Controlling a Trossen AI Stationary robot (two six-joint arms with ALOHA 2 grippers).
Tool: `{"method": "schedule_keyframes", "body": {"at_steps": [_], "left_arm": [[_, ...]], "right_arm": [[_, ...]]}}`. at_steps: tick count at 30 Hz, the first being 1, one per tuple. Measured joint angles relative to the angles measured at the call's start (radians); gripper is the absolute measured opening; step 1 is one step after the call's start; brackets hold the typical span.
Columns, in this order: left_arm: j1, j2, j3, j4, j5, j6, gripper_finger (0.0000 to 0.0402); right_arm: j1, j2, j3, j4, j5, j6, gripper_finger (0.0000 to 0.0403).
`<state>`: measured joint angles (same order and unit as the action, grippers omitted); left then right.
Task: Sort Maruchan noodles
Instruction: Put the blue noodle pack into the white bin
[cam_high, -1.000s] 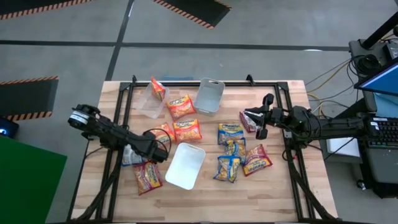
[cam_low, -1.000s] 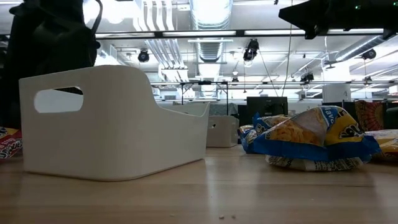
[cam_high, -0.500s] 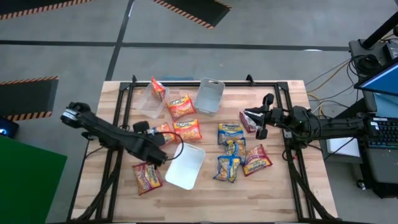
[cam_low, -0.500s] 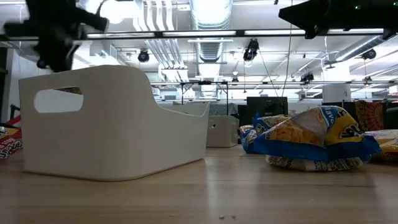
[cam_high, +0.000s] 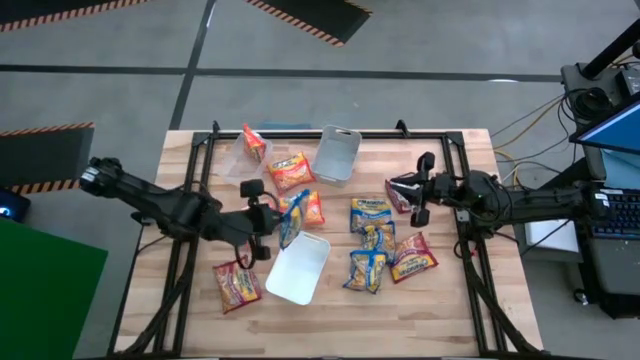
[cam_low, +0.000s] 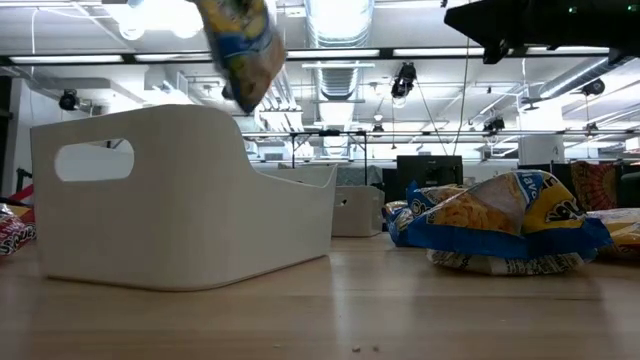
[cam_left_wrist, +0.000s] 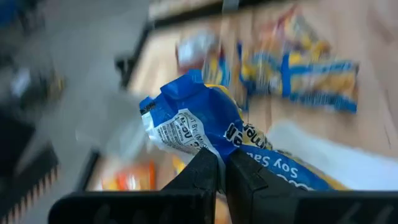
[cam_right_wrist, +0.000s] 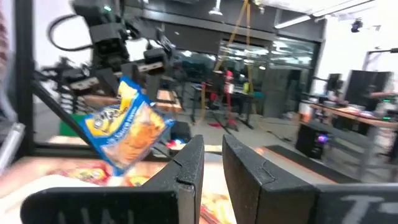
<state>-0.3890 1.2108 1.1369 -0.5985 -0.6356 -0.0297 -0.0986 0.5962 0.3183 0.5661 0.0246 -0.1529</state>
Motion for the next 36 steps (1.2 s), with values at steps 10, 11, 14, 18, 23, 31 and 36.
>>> {"method": "schedule_keyframes", "body": {"at_steps": [10,11,14,18,23,31,36], "left_arm": [[0.073,-0.114,-0.235,0.464,0.275,0.375,0.0],[0.081,-0.12,-0.255,0.492,0.3,0.403,0.0],[0.102,-0.134,-0.303,0.564,0.354,0.459,0.0],[0.118,-0.138,-0.34,0.594,0.404,0.495,0.0],[0.121,-0.138,-0.376,0.611,0.419,0.527,0.0],[0.122,-0.136,-0.383,0.616,0.419,0.544,0.0],[0.125,-0.136,-0.383,0.617,0.419,0.547,0.0]], "right_arm": [[0.001,0.21,0.051,0.172,-0.095,0.106,0.005],[0.001,0.238,0.068,0.173,-0.108,0.12,0.0053],[0.001,0.327,0.117,0.169,-0.131,0.181,0.0079],[0.002,0.452,0.192,0.163,-0.134,0.25,0.0137],[0.001,0.59,0.331,0.067,-0.205,0.269,0.0214],[0.0,0.76,0.584,-0.179,-0.346,0.168,0.0291],[0.0,0.848,0.725,-0.323,-0.417,0.109,0.0298]]}}
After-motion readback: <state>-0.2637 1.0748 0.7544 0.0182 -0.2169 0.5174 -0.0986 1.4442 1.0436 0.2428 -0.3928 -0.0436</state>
